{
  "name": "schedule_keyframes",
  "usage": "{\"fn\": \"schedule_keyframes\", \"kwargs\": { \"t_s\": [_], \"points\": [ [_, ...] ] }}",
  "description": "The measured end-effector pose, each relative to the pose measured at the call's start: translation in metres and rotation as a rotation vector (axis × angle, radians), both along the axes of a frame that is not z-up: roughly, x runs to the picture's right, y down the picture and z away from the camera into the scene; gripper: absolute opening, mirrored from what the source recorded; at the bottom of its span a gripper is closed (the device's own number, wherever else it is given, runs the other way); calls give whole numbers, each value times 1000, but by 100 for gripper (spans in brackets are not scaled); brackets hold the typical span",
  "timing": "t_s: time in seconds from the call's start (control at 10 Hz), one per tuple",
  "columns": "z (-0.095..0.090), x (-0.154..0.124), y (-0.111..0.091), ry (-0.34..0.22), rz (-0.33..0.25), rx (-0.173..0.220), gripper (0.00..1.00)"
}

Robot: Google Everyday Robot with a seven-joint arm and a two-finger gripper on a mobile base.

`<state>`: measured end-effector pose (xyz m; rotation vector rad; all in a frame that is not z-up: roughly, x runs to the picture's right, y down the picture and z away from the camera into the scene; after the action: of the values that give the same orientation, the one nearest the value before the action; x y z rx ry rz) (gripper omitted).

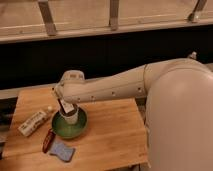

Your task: Place the eraser in the ceramic cup

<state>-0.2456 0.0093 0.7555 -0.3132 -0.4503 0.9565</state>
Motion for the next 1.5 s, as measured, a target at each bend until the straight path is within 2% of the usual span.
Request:
{"fn": "schedule_keyframes", "kwargs": {
  "t_s": [0.2, 0.4, 0.5, 1.5],
  "points": [
    [0, 0, 0, 0, 0, 0, 59],
    [0, 0, 0, 0, 0, 0, 75],
    [0, 0, 0, 0, 0, 0, 80],
    [0, 0, 0, 0, 0, 0, 80]
  ]
}}
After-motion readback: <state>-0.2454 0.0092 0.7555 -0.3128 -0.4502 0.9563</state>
